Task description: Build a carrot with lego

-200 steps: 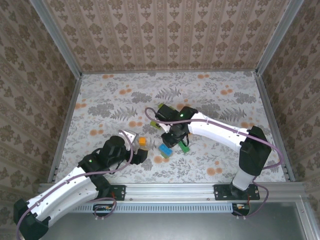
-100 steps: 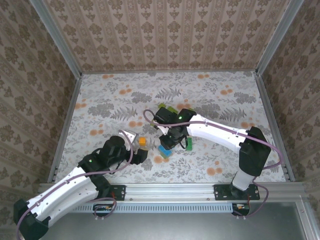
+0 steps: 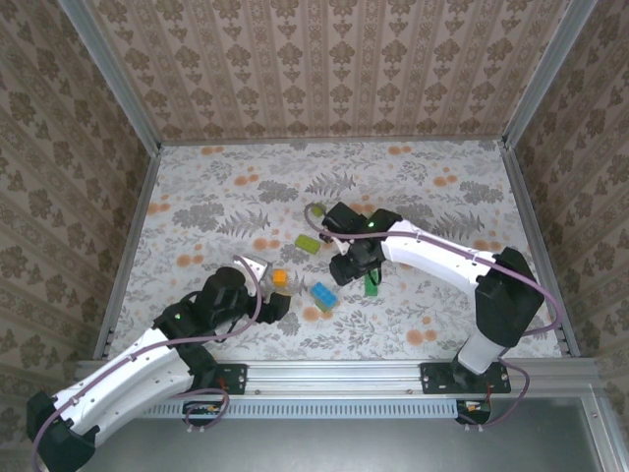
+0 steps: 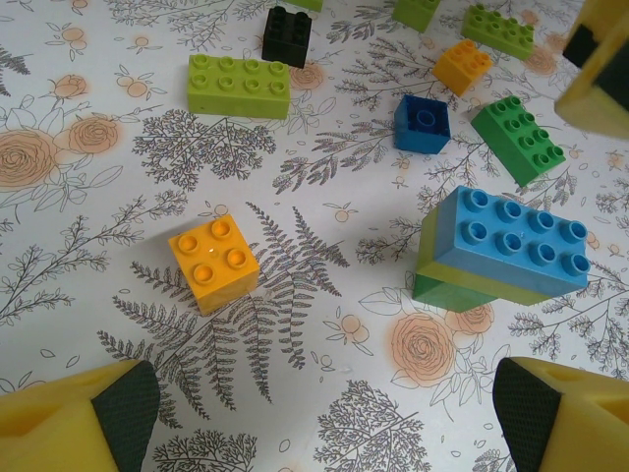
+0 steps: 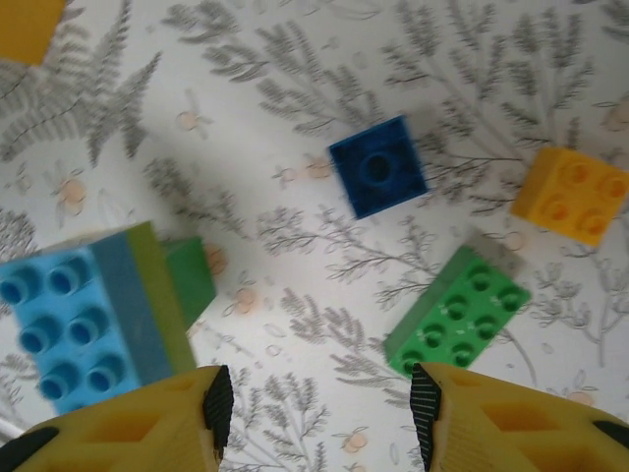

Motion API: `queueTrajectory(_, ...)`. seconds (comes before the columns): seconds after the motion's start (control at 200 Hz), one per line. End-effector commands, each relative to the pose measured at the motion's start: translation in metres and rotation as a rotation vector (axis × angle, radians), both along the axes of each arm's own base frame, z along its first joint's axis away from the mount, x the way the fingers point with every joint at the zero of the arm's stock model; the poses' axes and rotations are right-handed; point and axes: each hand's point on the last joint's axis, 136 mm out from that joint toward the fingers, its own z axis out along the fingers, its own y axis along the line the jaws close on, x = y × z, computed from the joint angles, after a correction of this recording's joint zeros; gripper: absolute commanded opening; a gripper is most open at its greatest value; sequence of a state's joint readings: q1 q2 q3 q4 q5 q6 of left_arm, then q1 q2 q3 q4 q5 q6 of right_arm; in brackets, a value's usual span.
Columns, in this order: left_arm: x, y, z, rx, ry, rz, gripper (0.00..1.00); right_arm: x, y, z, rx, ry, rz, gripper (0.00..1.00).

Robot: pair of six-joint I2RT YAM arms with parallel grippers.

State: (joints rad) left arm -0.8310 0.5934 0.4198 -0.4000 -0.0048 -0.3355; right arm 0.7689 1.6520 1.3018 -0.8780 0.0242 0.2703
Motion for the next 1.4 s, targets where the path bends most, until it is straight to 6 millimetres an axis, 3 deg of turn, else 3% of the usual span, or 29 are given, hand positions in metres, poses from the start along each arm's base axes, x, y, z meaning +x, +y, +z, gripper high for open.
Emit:
queueTrajectory(0.0,0.0,-0.001,0.004,-0.004,-0.03,-0.015,0.91,0.02,-0.003,-0.005,-0.011,-0.029,-0.059,0.54)
queueTrajectory(0.275,0.0,-0.001,0.003,-0.001,-0.03,-0.01,0.91,0.043,0.014,-0.042,-0.027,0.028,-0.082,0.52)
queueTrajectory(0.56,0.001,-0.001,0.003,0.001,-0.029,-0.011,0.91,0.052,0.021,-0.063,0.003,0.066,-0.111,0.51)
queueTrajectory(1.13,0.001,-0.001,0.002,0.004,-0.029,-0.011,0.91,0.052,0.016,-0.077,-0.003,0.095,-0.134,0.51)
queueTrajectory(1.395,0.001,-0.001,0.002,0.005,-0.029,-0.009,0.91,0.053,0.016,-0.057,0.024,0.057,-0.127,0.51)
